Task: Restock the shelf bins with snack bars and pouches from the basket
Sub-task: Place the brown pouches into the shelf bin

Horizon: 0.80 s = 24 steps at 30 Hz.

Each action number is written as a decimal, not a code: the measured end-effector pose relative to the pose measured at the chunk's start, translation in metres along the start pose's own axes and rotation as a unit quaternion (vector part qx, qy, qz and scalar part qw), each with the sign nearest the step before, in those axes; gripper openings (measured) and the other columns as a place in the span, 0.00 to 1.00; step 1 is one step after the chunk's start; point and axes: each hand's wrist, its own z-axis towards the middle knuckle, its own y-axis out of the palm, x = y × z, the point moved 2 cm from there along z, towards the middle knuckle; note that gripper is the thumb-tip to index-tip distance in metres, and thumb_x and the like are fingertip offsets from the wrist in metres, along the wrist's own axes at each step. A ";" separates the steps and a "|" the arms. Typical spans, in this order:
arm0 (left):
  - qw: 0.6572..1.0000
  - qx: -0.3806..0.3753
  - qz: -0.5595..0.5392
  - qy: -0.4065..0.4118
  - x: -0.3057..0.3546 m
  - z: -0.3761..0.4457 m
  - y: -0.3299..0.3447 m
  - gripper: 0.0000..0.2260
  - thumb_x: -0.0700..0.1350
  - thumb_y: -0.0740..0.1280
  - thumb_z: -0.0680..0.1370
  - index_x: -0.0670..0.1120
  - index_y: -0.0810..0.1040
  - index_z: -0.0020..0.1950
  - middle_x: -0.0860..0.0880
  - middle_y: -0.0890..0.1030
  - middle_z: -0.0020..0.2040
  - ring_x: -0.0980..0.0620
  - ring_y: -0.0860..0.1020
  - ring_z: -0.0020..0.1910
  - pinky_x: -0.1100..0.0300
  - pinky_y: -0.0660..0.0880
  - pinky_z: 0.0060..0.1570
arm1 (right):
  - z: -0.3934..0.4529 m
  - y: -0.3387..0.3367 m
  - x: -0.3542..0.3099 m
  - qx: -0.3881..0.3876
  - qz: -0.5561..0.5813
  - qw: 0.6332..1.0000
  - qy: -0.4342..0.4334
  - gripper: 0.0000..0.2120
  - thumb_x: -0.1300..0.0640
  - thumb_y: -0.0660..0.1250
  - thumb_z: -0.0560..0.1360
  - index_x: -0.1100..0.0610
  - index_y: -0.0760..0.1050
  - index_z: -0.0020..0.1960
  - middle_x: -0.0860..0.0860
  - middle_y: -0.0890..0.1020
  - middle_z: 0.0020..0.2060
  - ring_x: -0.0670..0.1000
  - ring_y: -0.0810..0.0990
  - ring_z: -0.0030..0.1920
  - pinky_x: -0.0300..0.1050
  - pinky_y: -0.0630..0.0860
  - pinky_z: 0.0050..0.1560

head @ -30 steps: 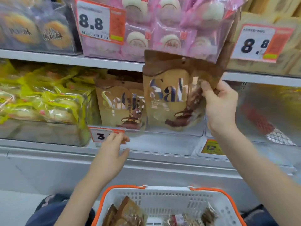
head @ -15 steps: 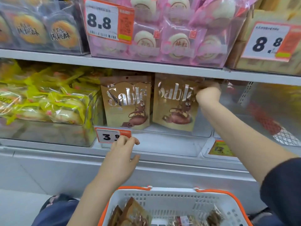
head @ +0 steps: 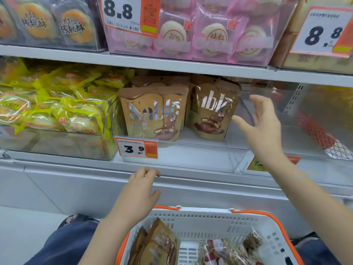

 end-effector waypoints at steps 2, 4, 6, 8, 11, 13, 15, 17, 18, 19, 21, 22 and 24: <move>0.999 -0.041 0.006 -0.029 -0.012 -0.011 0.018 0.16 0.48 0.63 0.79 0.52 0.66 0.66 0.53 0.65 0.64 0.50 0.67 0.63 0.58 0.69 0.58 | -0.047 -0.004 0.005 0.010 0.029 0.998 -0.051 0.20 0.61 0.71 0.74 0.51 0.68 0.62 0.36 0.73 0.58 0.42 0.73 0.63 0.34 0.67 0.65; 0.992 -0.102 0.019 -0.077 -0.028 -0.020 0.041 0.17 0.48 0.64 0.78 0.50 0.67 0.66 0.50 0.67 0.65 0.48 0.69 0.63 0.57 0.69 0.58 | -0.103 0.000 0.025 -0.024 0.037 0.998 -0.034 0.20 0.62 0.70 0.74 0.46 0.68 0.60 0.28 0.72 0.57 0.39 0.73 0.62 0.32 0.67 0.64; 0.976 -0.163 0.016 -0.143 -0.049 -0.028 0.067 0.19 0.47 0.65 0.77 0.46 0.67 0.67 0.45 0.71 0.65 0.45 0.71 0.64 0.56 0.69 0.60 | -0.161 0.009 0.054 -0.108 0.027 0.992 0.065 0.23 0.59 0.71 0.73 0.39 0.66 0.59 0.25 0.70 0.56 0.33 0.71 0.61 0.28 0.67 0.59; 0.956 -0.201 0.028 -0.213 -0.066 -0.037 0.091 0.20 0.45 0.65 0.76 0.41 0.68 0.66 0.41 0.74 0.64 0.43 0.72 0.63 0.56 0.70 0.57 | -0.221 0.012 0.084 -0.195 0.024 0.966 0.171 0.24 0.59 0.72 0.73 0.37 0.66 0.58 0.28 0.71 0.57 0.35 0.72 0.61 0.27 0.69 0.57; 0.946 -0.166 0.104 -0.259 -0.074 -0.043 0.117 0.12 0.43 0.62 0.77 0.42 0.70 0.60 0.41 0.77 0.59 0.41 0.75 0.58 0.52 0.73 0.51 | -0.286 0.004 0.108 -0.254 0.042 0.918 0.301 0.21 0.59 0.72 0.73 0.41 0.67 0.57 0.35 0.75 0.58 0.40 0.74 0.62 0.42 0.72 0.65; 0.943 -0.133 0.120 -0.281 -0.070 -0.044 0.129 0.10 0.42 0.60 0.77 0.42 0.71 0.58 0.42 0.78 0.56 0.41 0.77 0.56 0.53 0.74 0.48 | -0.303 -0.002 0.115 -0.267 0.037 0.896 0.352 0.20 0.58 0.71 0.73 0.45 0.67 0.59 0.38 0.75 0.57 0.41 0.74 0.61 0.45 0.71 0.66; 0.943 -0.133 0.122 -0.281 -0.068 -0.046 0.144 0.12 0.42 0.60 0.78 0.43 0.72 0.60 0.43 0.78 0.58 0.43 0.77 0.57 0.54 0.74 0.52 | -0.302 -0.003 0.120 -0.263 0.036 0.893 0.363 0.19 0.58 0.71 0.73 0.47 0.68 0.60 0.39 0.76 0.56 0.38 0.75 0.58 0.42 0.73 0.63; 0.940 -0.128 0.133 -0.287 -0.072 -0.050 0.154 0.12 0.43 0.60 0.79 0.43 0.72 0.62 0.43 0.77 0.60 0.43 0.77 0.58 0.54 0.74 0.54 | -0.294 -0.001 0.125 -0.247 0.044 0.897 0.364 0.17 0.57 0.70 0.74 0.47 0.69 0.59 0.41 0.77 0.54 0.37 0.76 0.55 0.40 0.74 0.60; 0.936 -0.125 0.140 -0.297 -0.075 -0.051 0.155 0.12 0.43 0.61 0.79 0.43 0.73 0.61 0.43 0.78 0.59 0.43 0.77 0.58 0.54 0.74 0.54 | -0.290 0.000 0.127 -0.240 0.049 0.899 0.363 0.16 0.57 0.70 0.74 0.48 0.69 0.59 0.42 0.78 0.54 0.37 0.77 0.54 0.38 0.74 0.58; 0.931 -0.126 0.150 -0.308 -0.077 -0.053 0.156 0.11 0.44 0.61 0.79 0.44 0.73 0.60 0.43 0.78 0.58 0.43 0.78 0.57 0.54 0.75 0.53 | -0.289 0.001 0.129 -0.235 0.050 0.900 0.363 0.16 0.58 0.70 0.74 0.49 0.70 0.58 0.43 0.78 0.53 0.38 0.77 0.53 0.36 0.74 0.56; 0.921 -0.147 0.166 -0.320 -0.080 -0.056 0.155 0.10 0.46 0.61 0.79 0.45 0.74 0.59 0.44 0.79 0.56 0.43 0.78 0.54 0.55 0.75 0.50 | -0.292 0.001 0.132 -0.235 0.041 0.901 0.363 0.15 0.58 0.70 0.74 0.50 0.71 0.58 0.43 0.79 0.51 0.37 0.78 0.51 0.33 0.74 0.52; 0.919 -0.159 0.169 -0.319 -0.079 -0.058 0.156 0.10 0.47 0.61 0.79 0.46 0.73 0.59 0.45 0.79 0.55 0.44 0.78 0.54 0.55 0.76 0.50 | -0.295 0.001 0.133 -0.242 0.034 0.899 0.364 0.14 0.59 0.70 0.74 0.49 0.71 0.56 0.43 0.79 0.51 0.38 0.78 0.50 0.33 0.75 0.52; 0.921 -0.175 0.170 -0.303 -0.079 -0.060 0.157 0.09 0.46 0.61 0.79 0.47 0.73 0.59 0.46 0.78 0.55 0.45 0.78 0.54 0.54 0.76 0.51 | -0.299 0.002 0.134 -0.261 0.028 0.892 0.368 0.14 0.60 0.71 0.74 0.47 0.71 0.53 0.43 0.80 0.49 0.38 0.79 0.49 0.37 0.77 0.55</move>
